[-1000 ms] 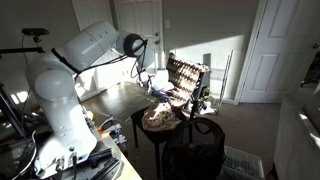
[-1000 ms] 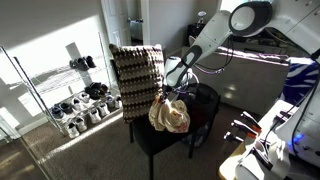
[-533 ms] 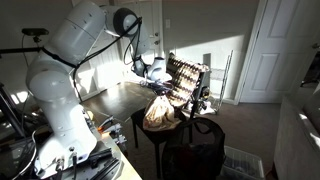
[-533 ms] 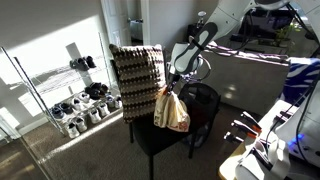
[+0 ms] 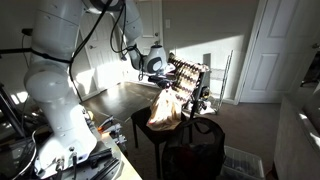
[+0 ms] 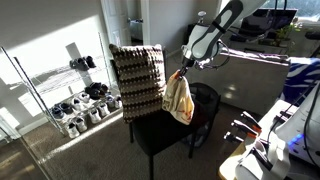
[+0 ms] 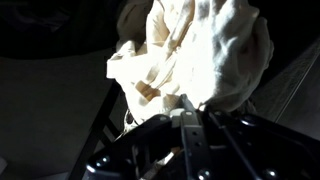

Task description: Put the peach shirt in the laundry basket

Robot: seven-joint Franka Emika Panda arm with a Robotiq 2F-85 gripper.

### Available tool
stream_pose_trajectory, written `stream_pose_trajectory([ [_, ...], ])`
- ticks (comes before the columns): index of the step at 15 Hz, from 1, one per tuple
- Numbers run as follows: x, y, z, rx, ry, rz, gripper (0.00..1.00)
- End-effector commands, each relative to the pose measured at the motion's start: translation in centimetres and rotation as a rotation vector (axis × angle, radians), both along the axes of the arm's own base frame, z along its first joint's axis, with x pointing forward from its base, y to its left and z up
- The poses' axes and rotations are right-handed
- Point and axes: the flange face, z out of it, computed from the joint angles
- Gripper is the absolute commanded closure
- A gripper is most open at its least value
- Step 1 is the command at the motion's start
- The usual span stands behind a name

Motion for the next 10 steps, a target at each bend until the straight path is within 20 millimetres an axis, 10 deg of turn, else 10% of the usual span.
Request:
stream_pose_trajectory([
  [1, -2.8, -2.4, 3.1, -0.011, -0.094, -0.098, 0.98],
  [10, -7.2, -9.2, 6.0, -0.006, -0.375, -0.405, 0.98],
])
